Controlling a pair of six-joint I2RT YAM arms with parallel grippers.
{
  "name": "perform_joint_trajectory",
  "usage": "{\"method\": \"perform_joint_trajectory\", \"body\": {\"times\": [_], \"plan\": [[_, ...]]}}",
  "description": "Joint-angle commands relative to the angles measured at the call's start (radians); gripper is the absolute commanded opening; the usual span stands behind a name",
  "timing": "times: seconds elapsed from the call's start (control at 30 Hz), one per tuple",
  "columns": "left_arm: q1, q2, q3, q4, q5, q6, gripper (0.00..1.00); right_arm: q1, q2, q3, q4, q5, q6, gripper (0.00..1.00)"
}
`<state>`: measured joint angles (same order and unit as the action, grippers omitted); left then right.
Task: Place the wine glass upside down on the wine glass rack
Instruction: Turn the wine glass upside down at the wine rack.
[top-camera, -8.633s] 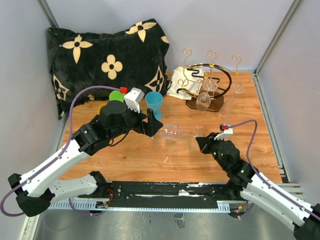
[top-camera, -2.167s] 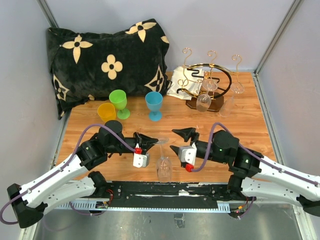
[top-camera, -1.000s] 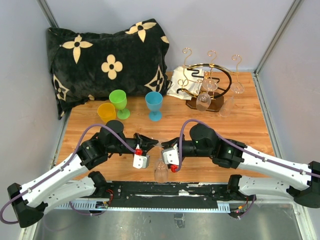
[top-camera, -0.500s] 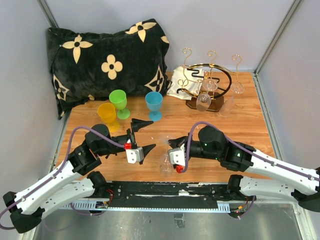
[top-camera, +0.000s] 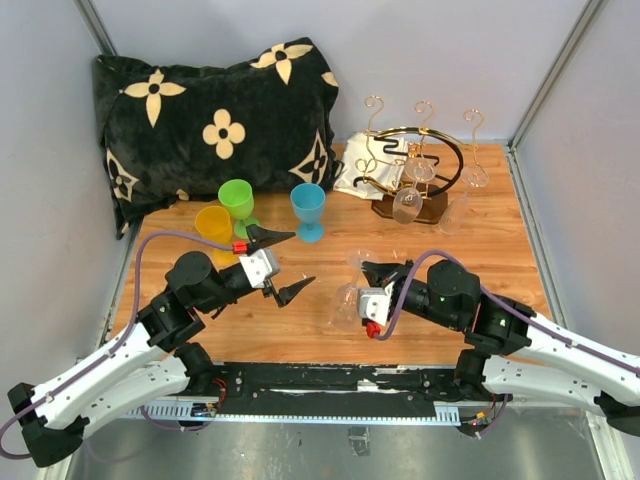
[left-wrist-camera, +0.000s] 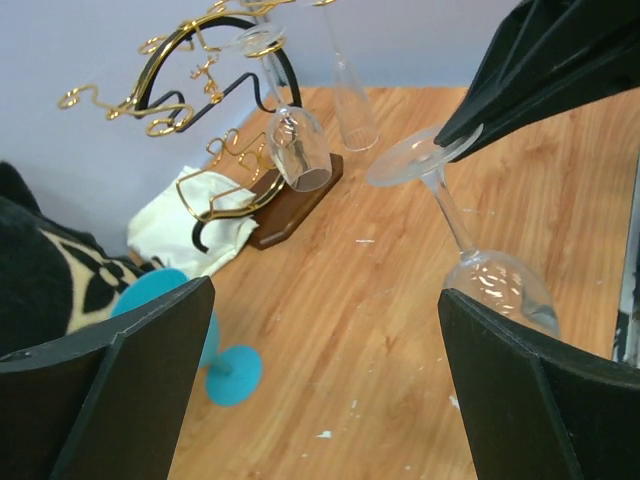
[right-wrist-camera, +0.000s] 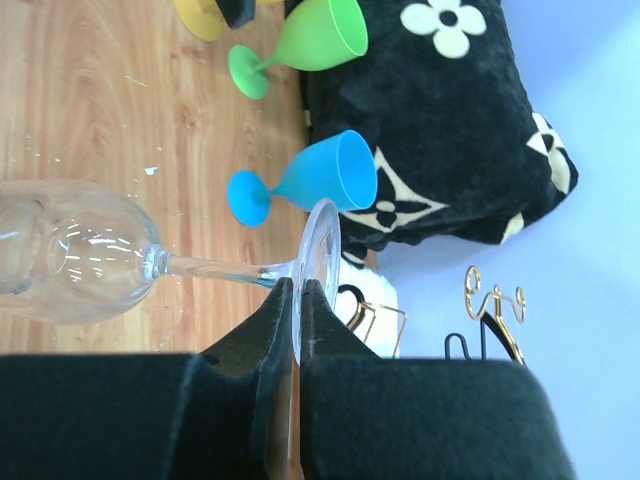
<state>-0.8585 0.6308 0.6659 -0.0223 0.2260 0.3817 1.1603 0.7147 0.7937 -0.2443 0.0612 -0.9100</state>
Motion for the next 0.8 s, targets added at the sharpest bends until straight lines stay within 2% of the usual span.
{"method": "perform_joint_trajectory", "body": {"times": [0.0, 0.23, 0.33, 0.53, 0.77], "plan": [[-0.005, -0.028, -0.065, 0.166, -0.055, -0.268, 1.00, -0.012, -0.012, -0.005, 0.095, 0.094, -0.005, 0.01], [-0.005, 0.044, -0.075, 0.154, -0.103, -0.541, 1.00, -0.011, -0.002, -0.009, 0.137, 0.142, 0.017, 0.01], [-0.005, 0.051, -0.111, 0.236, -0.094, -0.624, 1.00, -0.011, 0.018, -0.003, 0.168, 0.148, 0.039, 0.01], [-0.005, 0.035, -0.170, 0.385, -0.052, -0.697, 1.00, -0.011, 0.061, 0.005, 0.230, 0.140, 0.054, 0.01], [-0.005, 0.069, -0.164, 0.374, -0.105, -0.710, 1.00, -0.011, 0.069, 0.005, 0.290, 0.108, 0.068, 0.01]]}}
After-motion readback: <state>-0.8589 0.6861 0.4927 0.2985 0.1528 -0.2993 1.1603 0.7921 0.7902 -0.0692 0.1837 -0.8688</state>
